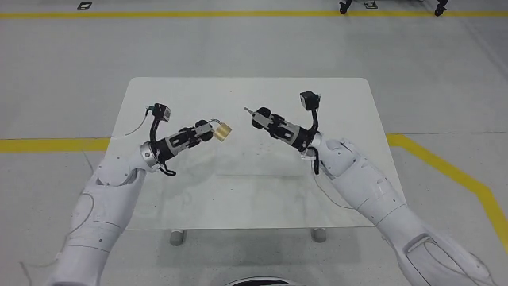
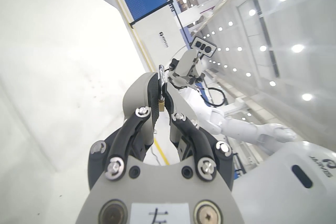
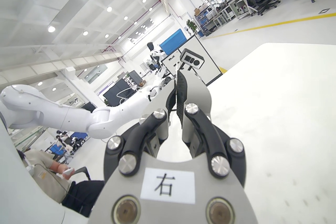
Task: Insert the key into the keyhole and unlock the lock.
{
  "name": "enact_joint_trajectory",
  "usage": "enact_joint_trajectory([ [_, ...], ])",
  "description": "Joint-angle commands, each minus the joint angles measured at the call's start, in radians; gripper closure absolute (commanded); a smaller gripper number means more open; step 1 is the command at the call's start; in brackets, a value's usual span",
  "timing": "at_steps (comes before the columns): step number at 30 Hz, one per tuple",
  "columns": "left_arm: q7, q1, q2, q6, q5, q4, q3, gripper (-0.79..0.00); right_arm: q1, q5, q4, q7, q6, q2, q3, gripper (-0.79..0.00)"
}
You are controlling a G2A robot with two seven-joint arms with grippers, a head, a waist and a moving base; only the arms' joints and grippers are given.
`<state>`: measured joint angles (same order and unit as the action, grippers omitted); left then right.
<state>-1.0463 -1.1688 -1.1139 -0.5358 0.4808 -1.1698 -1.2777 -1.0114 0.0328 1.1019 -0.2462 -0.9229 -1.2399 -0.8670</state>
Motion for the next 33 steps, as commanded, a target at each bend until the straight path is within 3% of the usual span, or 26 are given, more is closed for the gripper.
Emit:
enact_joint_trajectory([
  [1, -0.076, 0.024, -0.007, 0.005, 0.119, 0.052, 0.015, 0.000, 0.000, 0.001, 0.001, 0.020, 0.012, -0.005, -0.001, 0.000],
  [6, -0.236, 0.074, -0.029, 0.063, 0.347, 0.169, 0.053, 0.000, 0.002, 0.029, 0.003, 0.053, 0.034, -0.014, -0.006, 0.000],
  [17, -0.386, 0.204, -0.086, 0.148, 0.490, 0.386, 0.151, 0.000, 0.015, 0.077, -0.016, 0.088, 0.130, -0.040, 0.009, 0.000],
  [24, -0.379, 0.273, -0.116, 0.152, 0.473, 0.510, 0.195, 0.000, 0.028, 0.088, -0.023, 0.094, 0.109, -0.051, 0.004, 0.000],
  [33, -0.378, 0.277, -0.118, 0.150, 0.470, 0.516, 0.197, 0.000, 0.038, 0.081, -0.017, 0.080, 0.120, -0.058, -0.002, 0.000],
])
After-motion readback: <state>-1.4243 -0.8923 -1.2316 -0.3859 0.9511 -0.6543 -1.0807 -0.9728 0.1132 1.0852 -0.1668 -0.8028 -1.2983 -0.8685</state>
